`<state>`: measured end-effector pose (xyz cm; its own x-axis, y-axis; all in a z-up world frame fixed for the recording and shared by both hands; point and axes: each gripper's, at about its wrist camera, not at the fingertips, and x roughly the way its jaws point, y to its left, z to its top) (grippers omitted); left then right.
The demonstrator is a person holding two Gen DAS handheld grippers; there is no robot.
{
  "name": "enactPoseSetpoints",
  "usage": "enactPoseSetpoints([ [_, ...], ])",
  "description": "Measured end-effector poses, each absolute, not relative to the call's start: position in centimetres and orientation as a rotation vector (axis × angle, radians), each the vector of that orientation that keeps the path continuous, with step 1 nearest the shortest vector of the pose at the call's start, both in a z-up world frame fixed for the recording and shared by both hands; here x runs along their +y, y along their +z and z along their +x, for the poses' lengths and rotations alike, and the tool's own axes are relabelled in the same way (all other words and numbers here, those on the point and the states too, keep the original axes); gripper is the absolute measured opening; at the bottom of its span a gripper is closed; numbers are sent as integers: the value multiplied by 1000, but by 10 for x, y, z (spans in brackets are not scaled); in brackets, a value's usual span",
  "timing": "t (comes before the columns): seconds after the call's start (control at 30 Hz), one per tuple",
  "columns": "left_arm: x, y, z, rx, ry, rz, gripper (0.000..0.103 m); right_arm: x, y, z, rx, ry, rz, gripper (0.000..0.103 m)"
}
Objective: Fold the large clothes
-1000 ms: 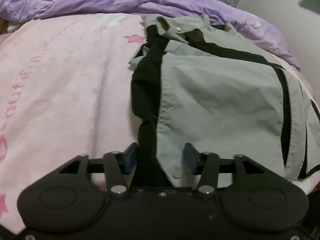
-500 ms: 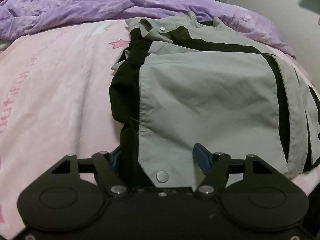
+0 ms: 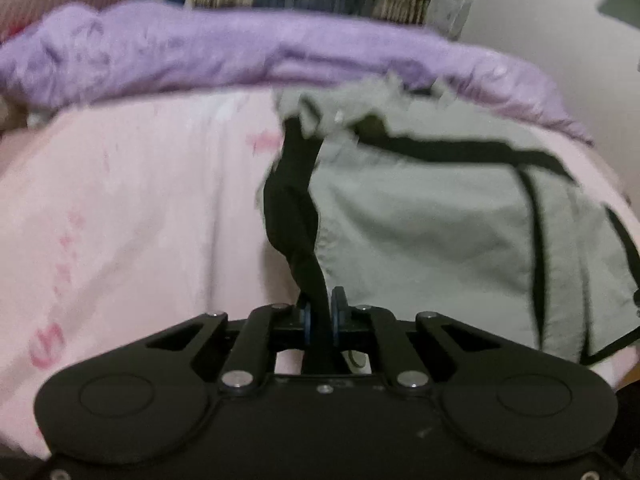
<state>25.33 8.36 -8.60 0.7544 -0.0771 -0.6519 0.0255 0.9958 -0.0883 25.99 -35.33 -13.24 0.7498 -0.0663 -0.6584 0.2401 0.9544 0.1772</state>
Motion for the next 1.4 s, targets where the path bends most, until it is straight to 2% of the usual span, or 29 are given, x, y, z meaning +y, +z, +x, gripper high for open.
enactPoseSetpoints([
  [0.17,84,-67,247,672,-61,-78,7,-352,-116,242,670,-137,277,12],
  [0.37,84,-97,254,751,-6,-84,7,-357,-114,213,619,-141,349,11],
  [0.5,83,-108,270,824,29,-73,6,-361,-127,216,701,-164,378,11],
  [0.6,74,-92,287,763,4,-36,6,-362,-112,228,641,-159,401,10],
  [0.73,68,-54,318,620,-54,-51,6,-354,-70,266,532,-107,378,10],
  [0.9,68,-25,395,537,-28,-62,6,-350,-34,348,472,-105,351,10],
  [1.07,77,-19,479,525,-3,-101,6,-365,-8,433,434,-123,430,10],
  [1.2,83,-34,541,550,7,-116,6,-371,-12,490,423,-164,486,10],
  [1.23,87,-37,555,552,7,-131,7,-371,-16,503,408,-175,485,12],
  [1.33,98,-42,588,504,44,-196,12,-373,-32,536,357,-213,485,33],
  [1.37,100,-41,594,464,55,-205,19,-374,-37,542,343,-212,488,40],
  [1.4,99,-39,603,436,53,-196,23,-374,-42,547,313,-193,487,42],
])
